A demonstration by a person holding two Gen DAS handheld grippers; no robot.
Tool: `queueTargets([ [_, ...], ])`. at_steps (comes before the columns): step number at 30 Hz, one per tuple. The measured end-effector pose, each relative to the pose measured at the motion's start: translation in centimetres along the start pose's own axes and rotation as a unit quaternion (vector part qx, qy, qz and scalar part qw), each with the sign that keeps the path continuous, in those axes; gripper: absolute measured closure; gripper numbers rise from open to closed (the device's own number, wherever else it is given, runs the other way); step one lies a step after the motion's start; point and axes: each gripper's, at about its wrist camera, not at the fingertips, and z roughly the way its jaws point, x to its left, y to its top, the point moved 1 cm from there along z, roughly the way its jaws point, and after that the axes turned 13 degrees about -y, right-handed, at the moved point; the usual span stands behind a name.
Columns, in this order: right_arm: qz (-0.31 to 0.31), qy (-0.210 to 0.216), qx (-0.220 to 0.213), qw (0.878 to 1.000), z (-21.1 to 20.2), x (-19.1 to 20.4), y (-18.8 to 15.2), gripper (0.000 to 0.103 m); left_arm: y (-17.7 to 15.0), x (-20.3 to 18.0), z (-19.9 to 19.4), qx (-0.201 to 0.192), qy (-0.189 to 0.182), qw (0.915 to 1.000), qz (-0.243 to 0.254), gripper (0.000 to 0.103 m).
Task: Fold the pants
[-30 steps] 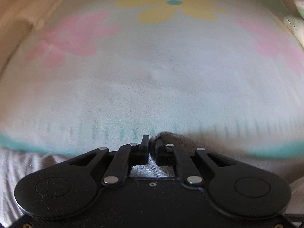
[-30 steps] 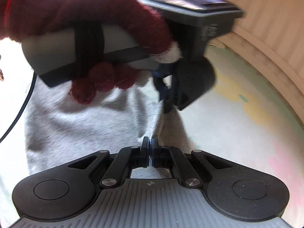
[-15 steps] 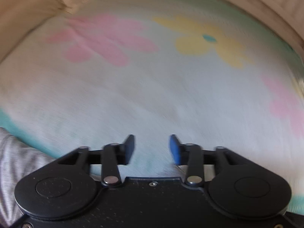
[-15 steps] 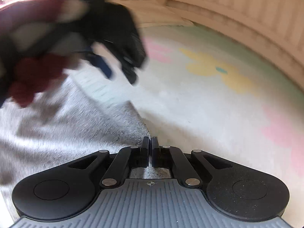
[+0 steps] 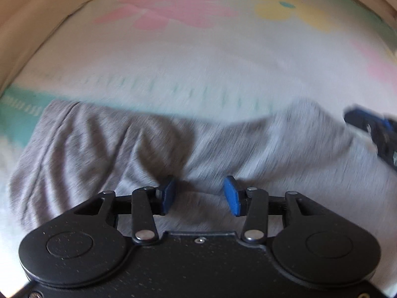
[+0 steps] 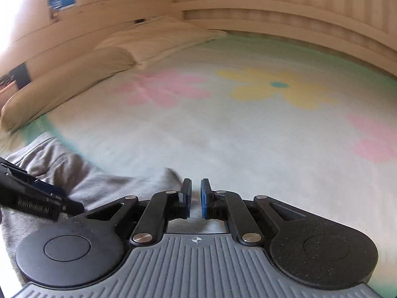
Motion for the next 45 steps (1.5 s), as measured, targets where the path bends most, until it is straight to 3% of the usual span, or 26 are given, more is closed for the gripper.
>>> queueTargets([
  [4, -0.048, 0.020, 0.072, 0.996, 1.8, 2.4, -0.7, 0.095, -1.6, 0.1, -1.3, 0.004, 0.014, 0.9997, 0.017, 0.050],
  [7, -0.067, 0.018, 0.059, 0.996, 0.8, 2.6, -1.1, 0.095, -1.1, -0.8, -2.8, -0.011, 0.022, 0.9996, 0.015, 0.052],
  [9, -0.040, 0.024, 0.062, 0.997, -0.5, 1.3, -0.6, 0.095, -1.1, -1.6, -3.9, -0.030, 0.009, 0.9994, 0.014, 0.052],
  [12, -0.023, 0.008, 0.063, 0.998, -3.4, -2.1, -0.3, 0.095, -0.6, -3.5, -3.8, -0.030, -0.026, 0.9991, 0.018, 0.052],
  [16, 0.021, -0.045, 0.078, 0.996, -6.7, -9.1, -1.9, 0.092, 0.1, -6.9, -2.4, -0.013, -0.060, 0.9975, 0.035, 0.052],
  [20, 0.069, -0.132, 0.103, 0.983, -10.2, -17.2, -5.8, 0.090, -0.8, -11.0, -1.8, 0.007, -0.089, 0.9936, 0.070, 0.052],
  [22, 0.081, -0.152, 0.132, 0.976, -11.7, -20.7, -7.9, 0.090, -1.5, -12.9, -1.8, 0.017, -0.101, 0.9909, 0.088, 0.052],
  [25, 0.046, -0.183, 0.146, 0.971, -13.3, -23.3, -10.7, 0.090, -2.3, -15.7, -1.5, 0.038, -0.125, 0.9853, 0.110, 0.052],
  [28, 0.010, -0.202, 0.142, 0.969, -14.2, -24.3, -12.7, 0.089, -3.3, -17.8, -1.0, 0.056, -0.134, 0.9804, 0.133, 0.051],
  [33, -0.038, -0.191, 0.135, 0.972, -14.4, -24.2, -13.8, 0.088, -4.5, -19.2, 1.9, 0.103, -0.106, 0.9778, 0.148, 0.051],
  [37, -0.087, -0.184, 0.140, 0.969, -13.5, -23.4, -14.3, 0.080, -4.8, -19.5, 2.4, 0.102, -0.102, 0.9764, 0.160, 0.046],
  [45, -0.106, -0.163, 0.139, 0.971, -12.3, -23.3, -14.9, 0.076, -4.9, -19.9, 2.9, 0.105, -0.102, 0.9772, 0.154, 0.043],
])
